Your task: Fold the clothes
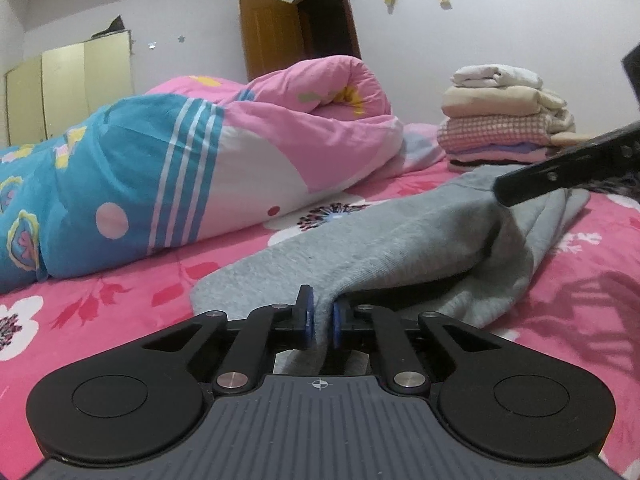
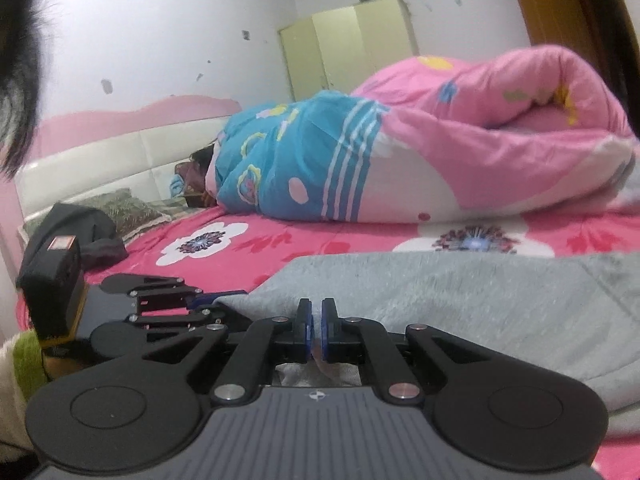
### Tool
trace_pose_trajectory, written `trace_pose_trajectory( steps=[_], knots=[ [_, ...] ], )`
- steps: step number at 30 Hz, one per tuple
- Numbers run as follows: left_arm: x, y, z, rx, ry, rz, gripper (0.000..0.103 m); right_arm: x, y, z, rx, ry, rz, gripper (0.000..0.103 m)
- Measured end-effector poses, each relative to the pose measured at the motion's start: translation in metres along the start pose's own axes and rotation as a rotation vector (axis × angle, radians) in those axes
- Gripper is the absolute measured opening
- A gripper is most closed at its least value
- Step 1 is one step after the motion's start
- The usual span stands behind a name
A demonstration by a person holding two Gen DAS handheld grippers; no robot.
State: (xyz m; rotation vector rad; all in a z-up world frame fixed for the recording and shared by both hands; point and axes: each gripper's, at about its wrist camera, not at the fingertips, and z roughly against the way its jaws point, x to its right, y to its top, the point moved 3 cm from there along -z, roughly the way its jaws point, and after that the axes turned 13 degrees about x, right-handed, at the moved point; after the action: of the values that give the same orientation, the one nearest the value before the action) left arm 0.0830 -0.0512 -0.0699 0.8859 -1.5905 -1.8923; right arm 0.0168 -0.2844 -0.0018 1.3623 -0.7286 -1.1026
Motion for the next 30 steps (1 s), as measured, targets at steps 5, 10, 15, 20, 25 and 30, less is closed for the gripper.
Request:
trace_pose_trajectory(
  steps=[5, 10, 15, 20, 25, 30],
  knots=[
    [-0.003, 0.000, 0.000, 0.002, 0.004, 0.026, 0.009, -0.006, 0.003, -0.001, -0.017, -0.028, 0.080, 0.011],
    [-0.004, 0.001, 0.000, 0.004, 0.008, 0.034, 0.009, -0.011, -0.002, -0.014, -0.030, -0.026, 0.107, 0.040],
    [-0.012, 0.001, -0.003, -0.001, 0.006, 0.094, 0.009, -0.025, -0.014, -0.023, -0.084, 0.039, 0.173, 0.003],
    [-0.027, -0.001, -0.003, -0.016, -0.045, 0.189, 0.013, -0.027, -0.008, -0.008, -0.016, -0.018, 0.183, 0.007],
    [-0.043, -0.004, -0.003, -0.028, -0.078, 0.307, 0.015, -0.046, -0.009, -0.008, -0.028, 0.099, 0.218, 0.012],
    [-0.054, -0.008, -0.003, -0.035, -0.105, 0.386, 0.015, -0.078, -0.032, -0.040, -0.140, 0.169, 0.374, 0.027]
  ],
)
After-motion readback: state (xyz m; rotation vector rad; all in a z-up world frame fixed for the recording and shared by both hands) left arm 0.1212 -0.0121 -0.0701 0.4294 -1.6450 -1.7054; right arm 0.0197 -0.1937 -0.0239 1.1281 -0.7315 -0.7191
